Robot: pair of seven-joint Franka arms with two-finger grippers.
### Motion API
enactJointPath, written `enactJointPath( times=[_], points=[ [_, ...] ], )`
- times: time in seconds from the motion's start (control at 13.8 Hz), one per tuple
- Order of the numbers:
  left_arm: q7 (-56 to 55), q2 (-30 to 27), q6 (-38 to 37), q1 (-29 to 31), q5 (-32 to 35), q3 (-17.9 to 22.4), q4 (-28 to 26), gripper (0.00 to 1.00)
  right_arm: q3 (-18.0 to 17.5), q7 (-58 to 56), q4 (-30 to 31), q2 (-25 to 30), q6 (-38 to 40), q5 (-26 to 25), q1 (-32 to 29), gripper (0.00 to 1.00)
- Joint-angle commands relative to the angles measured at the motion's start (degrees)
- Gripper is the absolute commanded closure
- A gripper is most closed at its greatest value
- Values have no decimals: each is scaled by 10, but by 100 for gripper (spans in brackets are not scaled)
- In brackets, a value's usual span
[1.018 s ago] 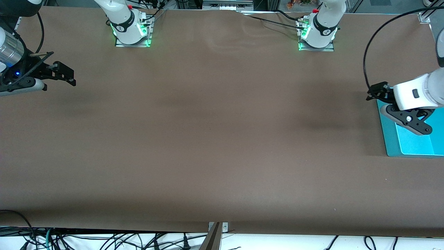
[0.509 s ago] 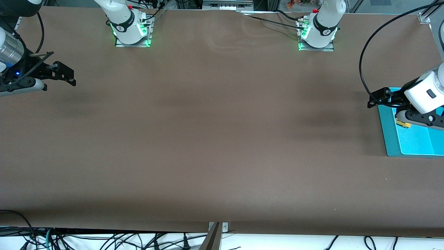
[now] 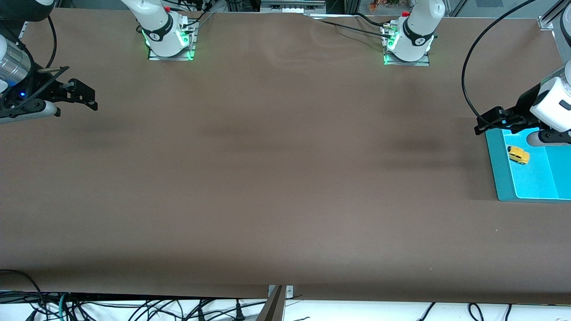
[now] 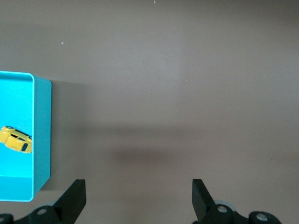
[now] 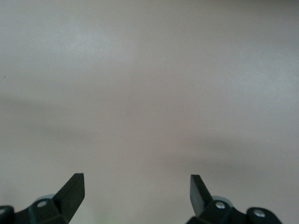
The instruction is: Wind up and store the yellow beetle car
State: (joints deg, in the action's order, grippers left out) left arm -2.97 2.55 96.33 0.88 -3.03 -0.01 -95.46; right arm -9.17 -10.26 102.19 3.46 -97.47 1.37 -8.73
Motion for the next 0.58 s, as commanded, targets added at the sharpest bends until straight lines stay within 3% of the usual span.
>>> enactJointPath(
  times=[0.0, 0.15, 0.51],
  points=[
    [4, -25, -15, -8, -3, -15, -25, 0, -1, -10, -16, -6, 10, 4, -1, 0],
    [-3, -27, -14, -4, 38, -37, -24, 0, -1, -9, -16, -6, 10, 5, -1, 0],
    [1, -38, -17, 1, 43, -46, -30, 0, -1, -10, -16, -6, 11, 5, -1, 0]
  ],
)
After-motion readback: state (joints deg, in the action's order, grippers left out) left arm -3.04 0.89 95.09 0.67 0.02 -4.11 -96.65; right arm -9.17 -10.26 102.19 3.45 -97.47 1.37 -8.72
